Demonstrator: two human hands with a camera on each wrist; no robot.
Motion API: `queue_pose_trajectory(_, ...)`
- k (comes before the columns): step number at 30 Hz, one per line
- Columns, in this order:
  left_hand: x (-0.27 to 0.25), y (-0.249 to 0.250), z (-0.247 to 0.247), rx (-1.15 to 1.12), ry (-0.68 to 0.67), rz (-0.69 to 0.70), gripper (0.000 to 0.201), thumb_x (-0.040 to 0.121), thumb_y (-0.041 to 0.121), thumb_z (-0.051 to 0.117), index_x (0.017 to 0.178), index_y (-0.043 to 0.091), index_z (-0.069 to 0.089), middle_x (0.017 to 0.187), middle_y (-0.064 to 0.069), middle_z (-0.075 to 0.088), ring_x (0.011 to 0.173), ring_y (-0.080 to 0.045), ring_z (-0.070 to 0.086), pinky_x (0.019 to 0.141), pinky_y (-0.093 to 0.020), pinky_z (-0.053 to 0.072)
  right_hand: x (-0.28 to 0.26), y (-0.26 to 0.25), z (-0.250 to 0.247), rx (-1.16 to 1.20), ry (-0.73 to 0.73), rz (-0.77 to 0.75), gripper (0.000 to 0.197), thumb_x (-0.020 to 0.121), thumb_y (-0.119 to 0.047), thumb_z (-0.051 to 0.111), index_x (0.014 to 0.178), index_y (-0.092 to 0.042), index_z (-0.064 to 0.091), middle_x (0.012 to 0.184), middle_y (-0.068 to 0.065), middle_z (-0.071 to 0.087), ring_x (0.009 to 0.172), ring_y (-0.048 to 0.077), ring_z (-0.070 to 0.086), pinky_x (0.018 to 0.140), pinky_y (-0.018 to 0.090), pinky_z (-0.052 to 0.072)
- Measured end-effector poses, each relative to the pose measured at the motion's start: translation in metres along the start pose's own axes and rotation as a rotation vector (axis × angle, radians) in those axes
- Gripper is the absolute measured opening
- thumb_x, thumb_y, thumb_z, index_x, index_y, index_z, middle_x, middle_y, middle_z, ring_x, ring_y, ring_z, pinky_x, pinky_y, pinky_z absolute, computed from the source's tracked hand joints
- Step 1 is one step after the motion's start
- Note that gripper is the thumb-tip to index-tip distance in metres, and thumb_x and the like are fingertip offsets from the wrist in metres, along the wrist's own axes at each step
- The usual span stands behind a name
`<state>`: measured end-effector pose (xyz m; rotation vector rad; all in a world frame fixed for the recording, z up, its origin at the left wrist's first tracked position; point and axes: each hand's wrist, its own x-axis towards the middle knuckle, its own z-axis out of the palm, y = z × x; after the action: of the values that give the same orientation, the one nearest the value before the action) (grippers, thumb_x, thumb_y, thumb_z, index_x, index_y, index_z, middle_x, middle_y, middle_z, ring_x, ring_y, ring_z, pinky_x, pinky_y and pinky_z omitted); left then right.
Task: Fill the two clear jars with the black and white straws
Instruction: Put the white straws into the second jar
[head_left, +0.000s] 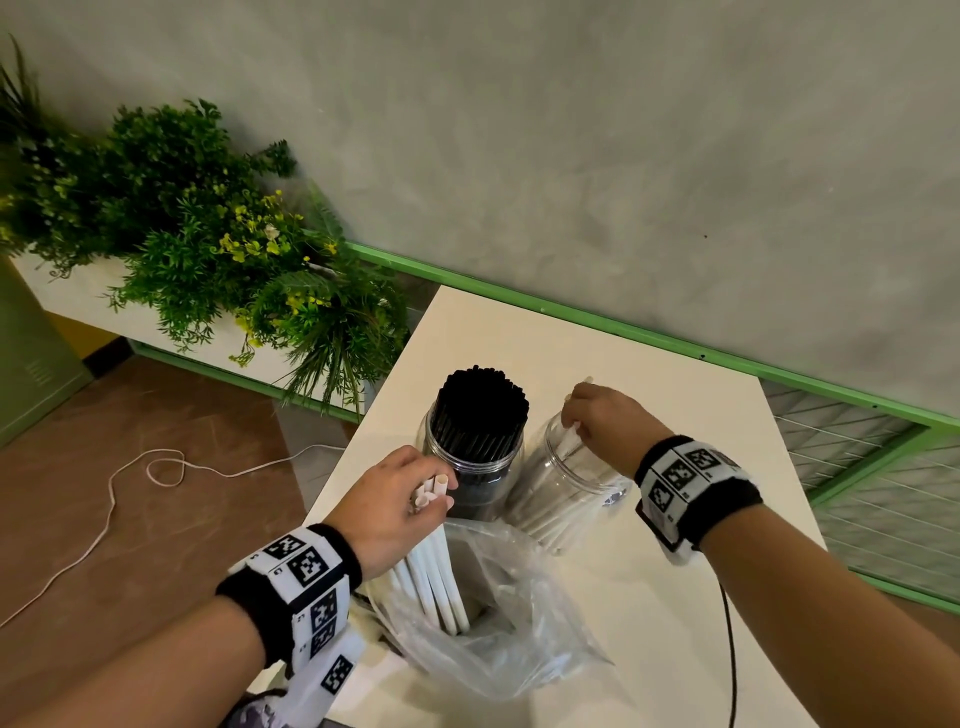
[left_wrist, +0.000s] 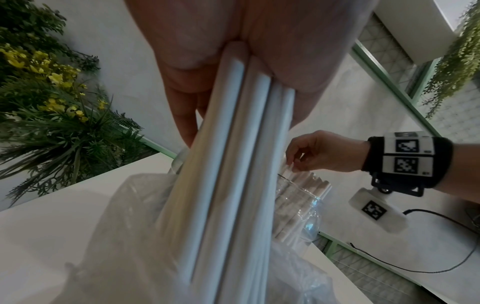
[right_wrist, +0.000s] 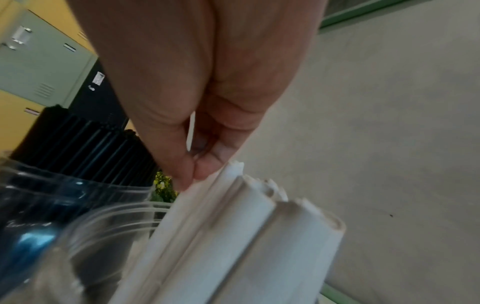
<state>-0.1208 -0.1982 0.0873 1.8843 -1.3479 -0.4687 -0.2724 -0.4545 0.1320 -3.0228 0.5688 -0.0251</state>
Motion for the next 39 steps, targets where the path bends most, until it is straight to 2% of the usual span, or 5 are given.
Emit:
queue_pose_trajectory(13, 0.002, -0.003, 0.001, -0.033, 0.009, 0.006, 0.030, 0.074, 0.052, 0.044, 0.095, 0.037, 0.059, 0.094, 0.014, 0.051, 0.086, -0.003, 0.052, 0.068, -0.004, 0.035, -0.023, -0.026, 0.005, 0.066, 0.494, 0.019, 0.027, 0.074, -0.002, 0.072, 0.099, -0.011, 0.070, 0.090, 0.007, 0.059, 0.082, 0.028, 0.054, 0.073, 0.033, 0.048)
queue_pose_trajectory(17, 0.002, -0.003, 0.001, -0.057, 0.024, 0.000, 0.042, 0.071, 0.060, 0.043, 0.102, 0.036, 0.058, 0.099, 0.014, 0.052, 0.093, 0.002, 0.050, 0.073, -0.003, 0.034, -0.053, -0.080, 0.026, 0.638, 0.255, 0.047, 0.049, 0.084, -0.031, 0.064, 0.131, -0.021, 0.051, 0.109, -0.002, 0.053, 0.095, 0.009, 0.055, 0.082, 0.025, 0.048)
queue_pose_trajectory(22, -0.004, 0.001, -0.003, -0.245, 0.079, -0.096, 0.055, 0.071, 0.047, 0.076, 0.118, 0.036, 0.050, 0.101, 0.016, 0.056, 0.094, 0.008, 0.053, 0.076, -0.004, 0.038, -0.064, -0.133, 0.066, 1.122, -0.026, 0.098, 0.090, 0.077, -0.024, 0.077, 0.146, -0.030, 0.021, 0.132, -0.010, 0.046, 0.121, 0.002, 0.047, 0.098, 0.023, 0.044)
queue_pose_trajectory(28, -0.029, -0.002, 0.000, -0.622, 0.125, -0.239, 0.070, 0.063, 0.027, 0.085, 0.121, 0.034, 0.047, 0.098, 0.009, 0.063, 0.084, 0.001, 0.064, 0.075, -0.013, 0.047, -0.049, -0.163, 0.090, 1.184, 0.093, 0.141, 0.067, 0.080, -0.017, 0.069, 0.136, -0.034, 0.036, 0.128, -0.009, 0.057, 0.118, 0.005, 0.054, 0.100, 0.030, 0.045)
queue_pose_trajectory(39, -0.033, 0.005, 0.007, -0.507, 0.278, -0.158, 0.034, 0.079, 0.000, 0.071, 0.104, 0.021, 0.060, 0.084, 0.007, 0.065, 0.069, 0.006, 0.060, 0.065, -0.007, 0.044, -0.040, -0.173, 0.083, 1.188, 0.216, 0.110, 0.039, 0.083, -0.005, 0.065, 0.117, -0.019, 0.052, 0.113, -0.001, 0.063, 0.107, 0.009, 0.060, 0.095, 0.028, 0.048)
